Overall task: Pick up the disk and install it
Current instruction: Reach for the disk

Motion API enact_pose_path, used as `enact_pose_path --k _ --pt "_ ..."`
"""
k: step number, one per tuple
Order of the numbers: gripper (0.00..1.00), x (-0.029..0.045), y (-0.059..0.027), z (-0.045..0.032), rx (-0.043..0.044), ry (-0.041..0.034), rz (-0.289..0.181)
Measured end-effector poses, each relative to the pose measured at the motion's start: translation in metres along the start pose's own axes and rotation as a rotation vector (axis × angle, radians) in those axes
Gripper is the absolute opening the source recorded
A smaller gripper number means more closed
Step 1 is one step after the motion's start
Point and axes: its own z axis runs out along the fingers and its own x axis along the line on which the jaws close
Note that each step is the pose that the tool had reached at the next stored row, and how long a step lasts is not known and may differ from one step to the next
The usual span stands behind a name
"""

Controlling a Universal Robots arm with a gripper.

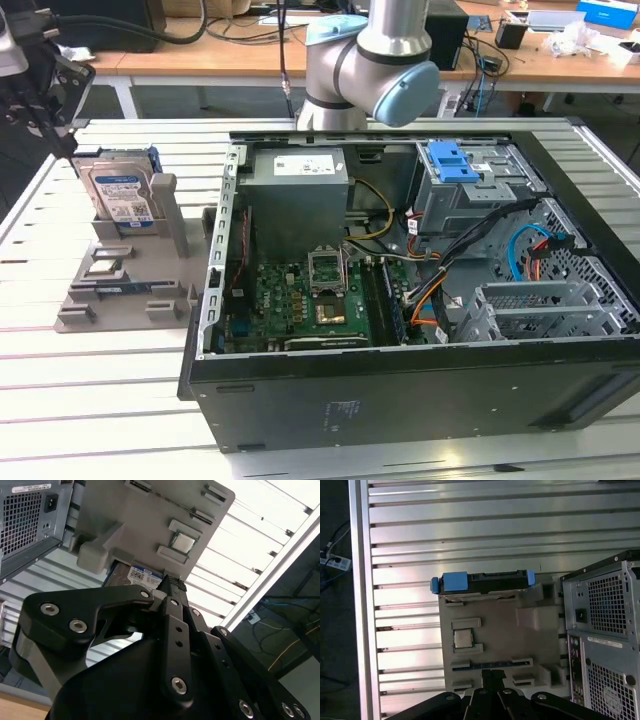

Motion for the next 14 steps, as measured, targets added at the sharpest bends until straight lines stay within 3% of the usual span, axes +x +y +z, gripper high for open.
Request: enact_pose_path --k 14 --pt "0.11 0.0112 0.0026 0.001 0.0 0.0 0.0"
